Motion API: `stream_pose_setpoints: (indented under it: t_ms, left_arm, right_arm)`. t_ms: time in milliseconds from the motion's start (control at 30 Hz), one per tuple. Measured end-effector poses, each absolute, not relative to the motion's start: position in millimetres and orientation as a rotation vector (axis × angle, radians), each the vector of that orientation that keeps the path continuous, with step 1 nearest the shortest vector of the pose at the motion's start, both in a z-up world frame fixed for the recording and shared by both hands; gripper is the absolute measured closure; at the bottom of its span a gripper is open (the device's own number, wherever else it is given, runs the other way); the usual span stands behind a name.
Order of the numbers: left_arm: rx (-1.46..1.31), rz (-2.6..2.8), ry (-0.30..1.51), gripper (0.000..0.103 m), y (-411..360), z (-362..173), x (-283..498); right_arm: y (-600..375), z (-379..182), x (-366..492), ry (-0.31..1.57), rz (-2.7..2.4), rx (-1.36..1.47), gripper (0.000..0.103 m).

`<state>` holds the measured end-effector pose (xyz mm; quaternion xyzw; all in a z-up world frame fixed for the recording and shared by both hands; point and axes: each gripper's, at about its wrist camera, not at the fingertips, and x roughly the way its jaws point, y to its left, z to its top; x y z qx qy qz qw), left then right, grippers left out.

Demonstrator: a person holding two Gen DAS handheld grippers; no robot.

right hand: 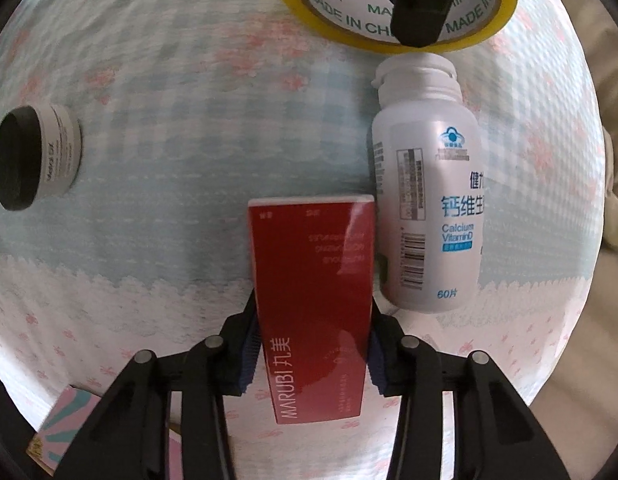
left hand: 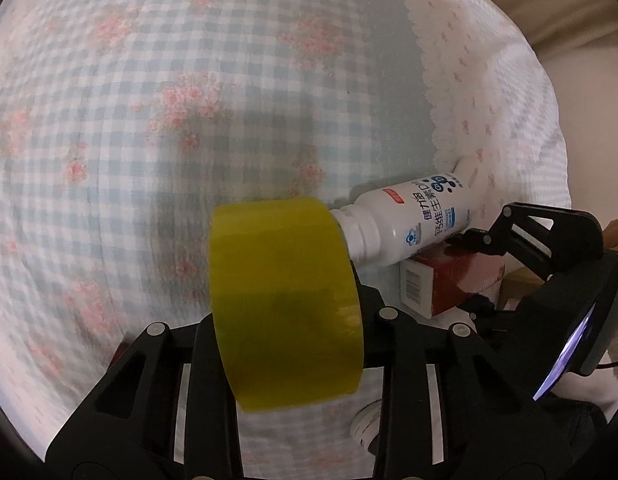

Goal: Organize rigid objects
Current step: 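Grasp the yellow tape roll with left tool while right tool grasps red MARUBI box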

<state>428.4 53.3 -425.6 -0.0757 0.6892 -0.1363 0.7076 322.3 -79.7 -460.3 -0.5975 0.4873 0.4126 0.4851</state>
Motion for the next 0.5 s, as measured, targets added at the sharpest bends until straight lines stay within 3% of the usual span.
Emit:
stream_pose_setpoints:
  t_ms: [267,500]
  left_arm:
    - [-0.193,-0.308,1.492,0.076,75.2,-403.9,414.3]
    - [-0.195,-0.314,1.453,0.076,86.6,-375.3,398.0]
  right_arm:
    - [-73.1,-443.8,315.9,1.301,0.901,-1.264,0.065]
    - [-69.5,-422.0,309.9,1.465,0.752,-0.935,0.065]
